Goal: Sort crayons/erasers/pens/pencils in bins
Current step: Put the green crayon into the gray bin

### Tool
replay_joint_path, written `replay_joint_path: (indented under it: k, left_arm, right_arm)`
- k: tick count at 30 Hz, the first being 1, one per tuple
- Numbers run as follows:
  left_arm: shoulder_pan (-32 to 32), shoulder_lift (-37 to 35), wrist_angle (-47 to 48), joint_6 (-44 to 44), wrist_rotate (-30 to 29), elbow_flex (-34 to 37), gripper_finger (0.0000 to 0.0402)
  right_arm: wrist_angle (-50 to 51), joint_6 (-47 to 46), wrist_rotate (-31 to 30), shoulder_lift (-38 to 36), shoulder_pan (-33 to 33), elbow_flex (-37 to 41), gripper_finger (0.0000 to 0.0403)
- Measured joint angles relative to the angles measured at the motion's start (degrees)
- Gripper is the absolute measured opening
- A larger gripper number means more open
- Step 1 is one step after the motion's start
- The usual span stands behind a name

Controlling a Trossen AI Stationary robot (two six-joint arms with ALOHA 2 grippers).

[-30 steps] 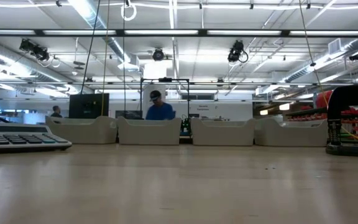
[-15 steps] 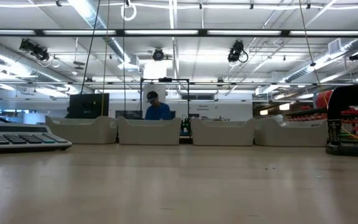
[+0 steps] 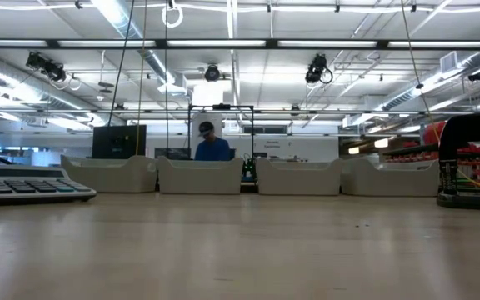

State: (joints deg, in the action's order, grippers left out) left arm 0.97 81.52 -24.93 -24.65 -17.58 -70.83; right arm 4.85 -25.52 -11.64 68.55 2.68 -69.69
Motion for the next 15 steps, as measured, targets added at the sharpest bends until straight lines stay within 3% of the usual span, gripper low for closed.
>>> replay_joint_path:
  k: [15]
  left_arm:
    - [0.0,1.0,0.7,-1.8,0.2,0.0,0.0052]
  right_arm:
    - [0.1,-1.6,0.0,0.0,0.1,0.0,0.0023]
